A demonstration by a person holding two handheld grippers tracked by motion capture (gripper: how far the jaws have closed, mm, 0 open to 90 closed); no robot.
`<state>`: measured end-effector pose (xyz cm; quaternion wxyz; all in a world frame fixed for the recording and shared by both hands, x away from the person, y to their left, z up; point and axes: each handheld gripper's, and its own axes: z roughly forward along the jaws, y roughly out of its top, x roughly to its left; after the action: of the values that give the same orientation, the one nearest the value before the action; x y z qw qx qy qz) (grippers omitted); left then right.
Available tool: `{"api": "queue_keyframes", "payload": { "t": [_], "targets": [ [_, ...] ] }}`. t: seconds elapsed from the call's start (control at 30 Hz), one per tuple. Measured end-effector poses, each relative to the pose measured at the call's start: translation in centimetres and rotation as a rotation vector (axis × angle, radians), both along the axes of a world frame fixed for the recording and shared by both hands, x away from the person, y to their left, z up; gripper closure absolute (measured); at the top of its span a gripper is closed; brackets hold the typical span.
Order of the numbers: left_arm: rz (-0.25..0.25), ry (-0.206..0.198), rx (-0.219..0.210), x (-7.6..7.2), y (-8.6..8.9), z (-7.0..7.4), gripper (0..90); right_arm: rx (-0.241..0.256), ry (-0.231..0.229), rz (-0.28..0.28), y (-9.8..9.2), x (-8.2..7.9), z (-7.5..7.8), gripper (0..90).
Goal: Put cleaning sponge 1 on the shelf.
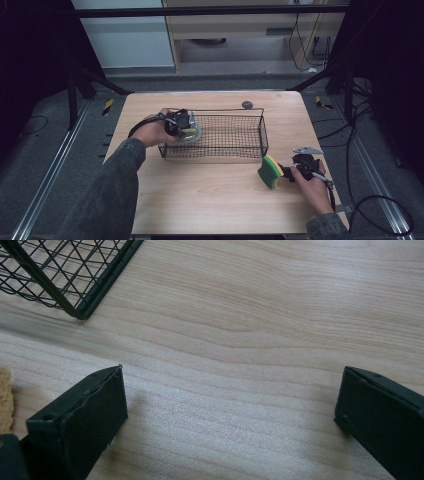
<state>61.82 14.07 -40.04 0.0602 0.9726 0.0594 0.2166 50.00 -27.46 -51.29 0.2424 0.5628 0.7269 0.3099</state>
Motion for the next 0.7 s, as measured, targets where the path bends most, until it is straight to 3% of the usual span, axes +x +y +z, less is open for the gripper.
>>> {"api": "queue_keyframes", "payload": {
  "t": [0.4, 0.7],
  "targets": [
    [0.010, 0.034, -0.009, 0.3, 0.2, -1.6, 70.5, 0.000, 0.000, 0.000, 0.0, 0.0, 0.0, 0.6],
    [0.023, 0.048, -0.004, 0.5, 0.2, -1.9, 69.5, 0.000, 0.000, 0.000, 0.0, 0.0, 0.0, 0.6]
  ]
}}
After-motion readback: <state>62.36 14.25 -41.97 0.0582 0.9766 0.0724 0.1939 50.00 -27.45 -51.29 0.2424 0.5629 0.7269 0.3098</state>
